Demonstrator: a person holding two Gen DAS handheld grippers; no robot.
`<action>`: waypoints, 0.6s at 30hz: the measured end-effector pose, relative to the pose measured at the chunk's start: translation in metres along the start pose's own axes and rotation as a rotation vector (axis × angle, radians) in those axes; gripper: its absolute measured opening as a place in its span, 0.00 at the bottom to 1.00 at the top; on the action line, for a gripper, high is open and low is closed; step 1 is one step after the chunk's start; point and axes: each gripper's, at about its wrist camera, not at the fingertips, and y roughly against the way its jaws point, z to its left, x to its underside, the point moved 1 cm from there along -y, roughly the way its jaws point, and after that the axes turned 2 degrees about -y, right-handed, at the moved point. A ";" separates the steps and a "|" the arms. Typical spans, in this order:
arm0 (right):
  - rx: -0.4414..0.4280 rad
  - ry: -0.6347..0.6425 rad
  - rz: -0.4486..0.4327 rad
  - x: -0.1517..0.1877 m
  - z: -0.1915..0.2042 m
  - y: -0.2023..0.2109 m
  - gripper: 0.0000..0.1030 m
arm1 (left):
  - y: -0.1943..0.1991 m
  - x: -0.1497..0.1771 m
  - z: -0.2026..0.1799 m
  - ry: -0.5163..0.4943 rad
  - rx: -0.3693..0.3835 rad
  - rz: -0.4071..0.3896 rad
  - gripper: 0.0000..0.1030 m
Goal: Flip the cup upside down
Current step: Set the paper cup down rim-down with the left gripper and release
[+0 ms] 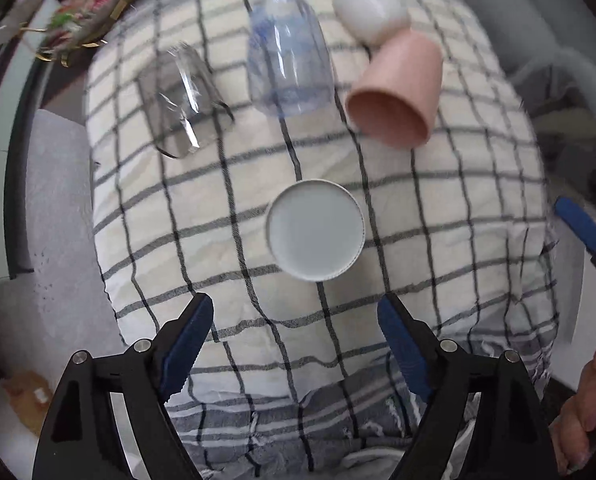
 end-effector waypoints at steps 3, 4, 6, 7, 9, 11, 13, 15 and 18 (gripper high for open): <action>0.020 0.074 -0.052 0.008 0.012 0.009 0.84 | 0.013 0.009 0.002 0.009 0.055 -0.120 0.85; 0.033 0.111 -0.074 0.011 0.017 0.012 0.84 | 0.016 0.009 0.002 0.013 0.049 -0.151 0.85; 0.059 0.172 -0.116 0.015 0.025 0.018 0.84 | 0.019 0.017 0.006 0.047 0.053 -0.228 0.85; 0.071 0.203 -0.139 0.018 0.029 0.021 0.84 | 0.020 0.022 0.008 0.069 0.053 -0.257 0.85; 0.088 0.255 -0.180 0.023 0.036 0.026 0.84 | 0.023 0.030 0.016 0.112 0.041 -0.316 0.85; 0.104 0.312 -0.230 0.030 0.044 0.032 0.84 | 0.027 0.040 0.021 0.146 0.008 -0.381 0.85; 0.112 0.347 -0.269 0.036 0.049 0.037 0.84 | 0.035 0.049 0.023 0.162 -0.033 -0.451 0.85; 0.122 0.386 -0.307 0.043 0.054 0.042 0.87 | 0.041 0.060 0.024 0.170 -0.076 -0.515 0.86; 0.132 0.432 -0.351 0.053 0.061 0.048 0.88 | 0.050 0.073 0.026 0.189 -0.121 -0.604 0.90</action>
